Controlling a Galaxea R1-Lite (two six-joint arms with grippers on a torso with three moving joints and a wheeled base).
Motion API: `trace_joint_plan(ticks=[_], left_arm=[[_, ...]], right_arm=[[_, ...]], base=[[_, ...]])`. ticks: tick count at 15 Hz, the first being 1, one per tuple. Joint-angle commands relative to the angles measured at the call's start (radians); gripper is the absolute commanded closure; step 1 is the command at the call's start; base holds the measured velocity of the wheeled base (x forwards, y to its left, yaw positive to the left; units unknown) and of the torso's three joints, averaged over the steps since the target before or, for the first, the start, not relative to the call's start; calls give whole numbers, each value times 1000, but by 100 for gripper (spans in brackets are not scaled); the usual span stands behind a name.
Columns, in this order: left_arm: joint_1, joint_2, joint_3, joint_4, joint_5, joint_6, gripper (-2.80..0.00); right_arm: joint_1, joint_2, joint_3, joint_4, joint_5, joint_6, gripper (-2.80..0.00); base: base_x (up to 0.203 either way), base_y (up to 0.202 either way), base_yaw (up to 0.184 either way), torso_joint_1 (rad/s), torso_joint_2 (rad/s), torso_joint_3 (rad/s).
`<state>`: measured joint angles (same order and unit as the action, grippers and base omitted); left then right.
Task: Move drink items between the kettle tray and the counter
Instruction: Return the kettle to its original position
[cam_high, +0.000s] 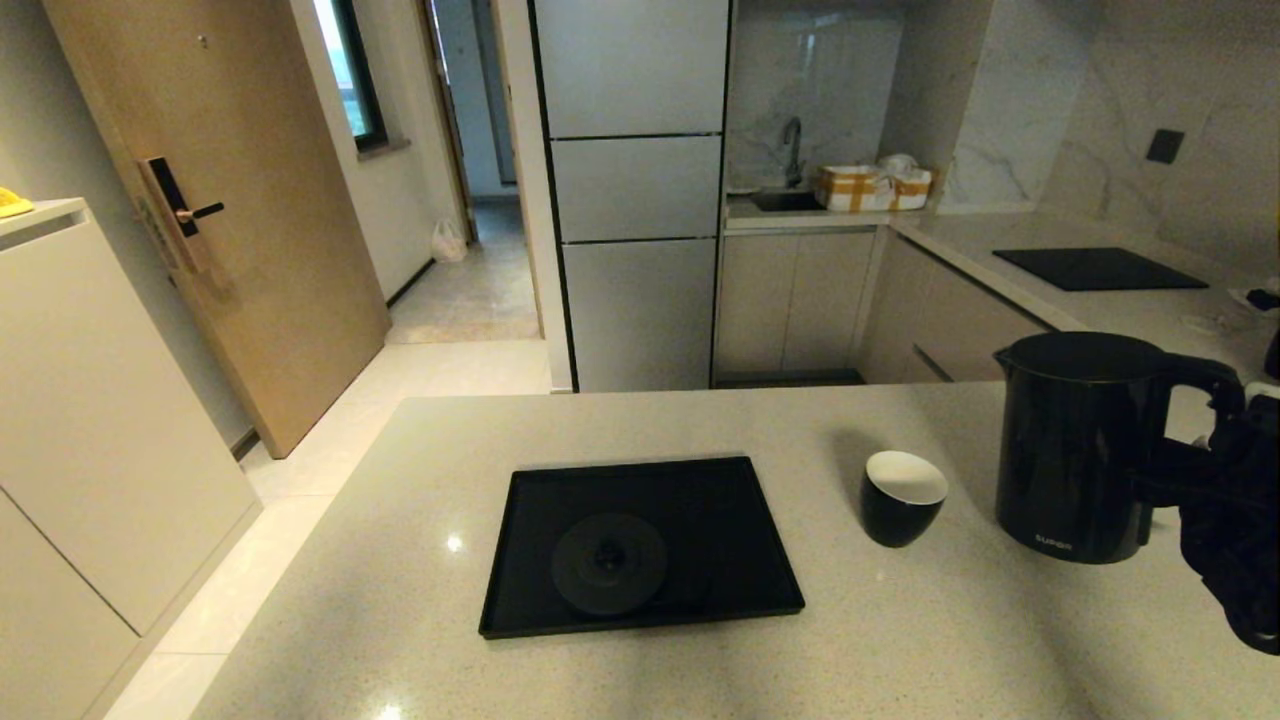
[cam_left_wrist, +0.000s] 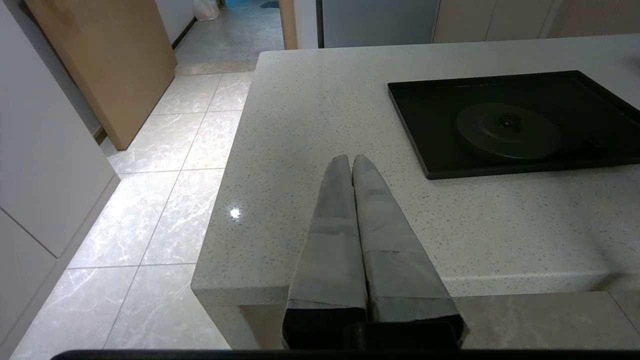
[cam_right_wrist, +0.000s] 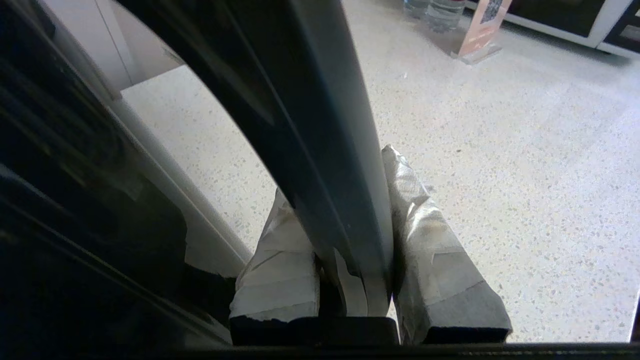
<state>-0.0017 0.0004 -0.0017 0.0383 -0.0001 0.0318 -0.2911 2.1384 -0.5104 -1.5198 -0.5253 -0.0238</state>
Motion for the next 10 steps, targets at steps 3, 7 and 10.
trace_joint_plan(ticks=[3, 7, 10], left_arm=[[0, 0, 0, 0, 0, 0, 0], [0, 0, 0, 0, 0, 0, 0], [0, 0, 0, 0, 0, 0, 0]], right_arm=[[35, -197, -21, 71, -4, 5, 0], [165, -422, -110, 431, -4, 73, 0], [326, -540, -186, 704, 1, 150, 0]], base=[[0, 0, 0, 0, 0, 0], [0, 0, 0, 0, 0, 0], [0, 0, 0, 0, 0, 0]])
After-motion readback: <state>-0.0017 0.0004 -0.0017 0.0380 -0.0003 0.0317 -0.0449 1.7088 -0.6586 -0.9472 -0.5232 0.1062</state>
